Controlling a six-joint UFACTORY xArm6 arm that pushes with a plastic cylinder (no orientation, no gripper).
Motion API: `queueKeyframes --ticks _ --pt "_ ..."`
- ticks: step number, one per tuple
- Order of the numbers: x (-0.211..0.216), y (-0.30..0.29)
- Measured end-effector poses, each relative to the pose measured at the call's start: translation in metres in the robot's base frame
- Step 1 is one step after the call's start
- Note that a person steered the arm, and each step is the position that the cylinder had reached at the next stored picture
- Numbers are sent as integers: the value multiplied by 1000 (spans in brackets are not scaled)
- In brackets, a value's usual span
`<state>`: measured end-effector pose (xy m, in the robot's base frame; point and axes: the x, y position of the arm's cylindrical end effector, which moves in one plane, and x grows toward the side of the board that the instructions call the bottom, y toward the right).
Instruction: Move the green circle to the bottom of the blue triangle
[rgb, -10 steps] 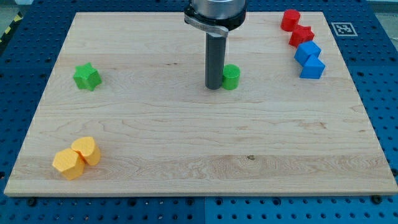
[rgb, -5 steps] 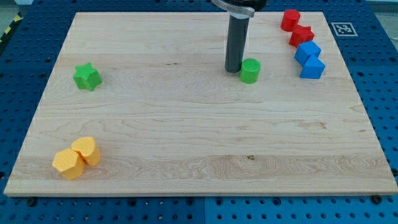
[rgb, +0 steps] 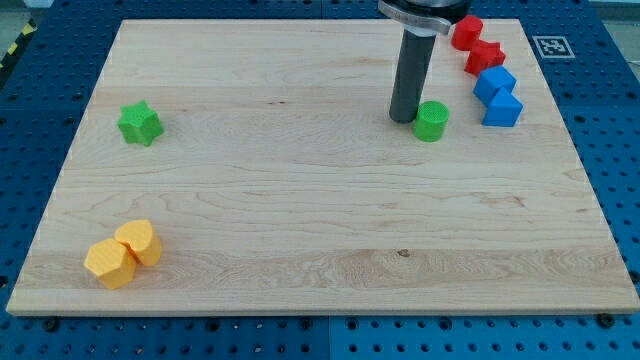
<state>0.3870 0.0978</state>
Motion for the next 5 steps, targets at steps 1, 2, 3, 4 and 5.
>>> queueKeyframes --ticks 1,2,3,4,5 --pt "5 -12" --pt "7 -18" --pt "7 -19" --pt "9 -6" --pt "10 16"
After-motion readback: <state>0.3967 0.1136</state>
